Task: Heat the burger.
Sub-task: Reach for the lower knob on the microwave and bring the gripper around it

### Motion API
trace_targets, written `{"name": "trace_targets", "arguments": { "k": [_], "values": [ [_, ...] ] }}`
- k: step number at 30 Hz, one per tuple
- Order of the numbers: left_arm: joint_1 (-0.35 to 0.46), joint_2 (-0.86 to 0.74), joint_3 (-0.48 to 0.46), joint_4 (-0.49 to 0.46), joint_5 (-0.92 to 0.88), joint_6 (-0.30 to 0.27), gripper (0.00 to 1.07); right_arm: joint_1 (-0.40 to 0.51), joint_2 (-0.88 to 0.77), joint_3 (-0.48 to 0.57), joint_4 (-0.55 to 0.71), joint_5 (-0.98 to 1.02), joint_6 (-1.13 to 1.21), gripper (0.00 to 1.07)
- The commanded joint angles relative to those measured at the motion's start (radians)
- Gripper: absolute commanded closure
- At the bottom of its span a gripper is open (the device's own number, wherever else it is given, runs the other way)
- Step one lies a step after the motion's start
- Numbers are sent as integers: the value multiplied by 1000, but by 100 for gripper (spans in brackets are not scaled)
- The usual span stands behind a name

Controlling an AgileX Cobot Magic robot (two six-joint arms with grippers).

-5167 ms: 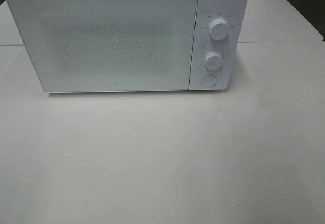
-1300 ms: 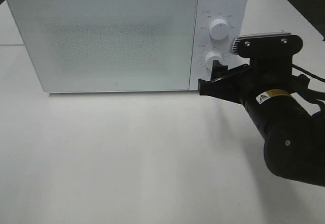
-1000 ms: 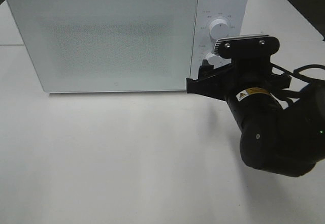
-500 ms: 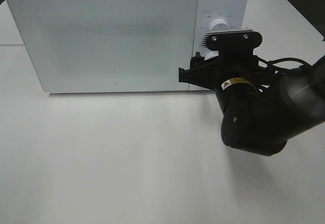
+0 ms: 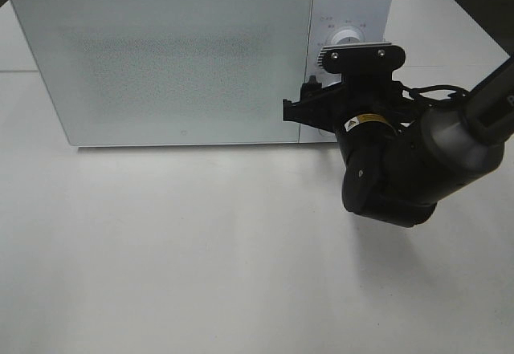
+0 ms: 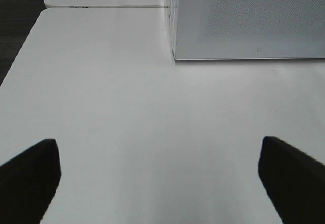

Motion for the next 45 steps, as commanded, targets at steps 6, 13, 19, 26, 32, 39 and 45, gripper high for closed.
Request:
{"name": "trace_targets", "arguments": {
  "k": [6, 13, 19, 26, 32, 39, 45],
  "values": [
    [3, -16, 3, 2, 0, -5, 8, -8, 25, -19, -22, 18, 0, 32],
    [3, -16, 3, 2, 0, -5, 8, -8, 30, -19, -22, 11, 0, 32],
    [3, -16, 3, 2, 0, -5, 8, -8, 30, -19, -22, 12, 0, 38],
    [3, -16, 3, 2, 0, -5, 8, -8, 33, -19, -22, 13, -1, 74],
    [3, -16, 3, 2, 0, -5, 8, -8, 33, -19, -26, 4, -1, 107],
    [3, -16, 3, 2, 0, -5, 8, -8, 33, -19, -26, -13, 14, 102],
    [3, -16, 3, 2, 0, -5, 8, -8, 33, -19, -26, -14, 62, 99]
  ]
}}
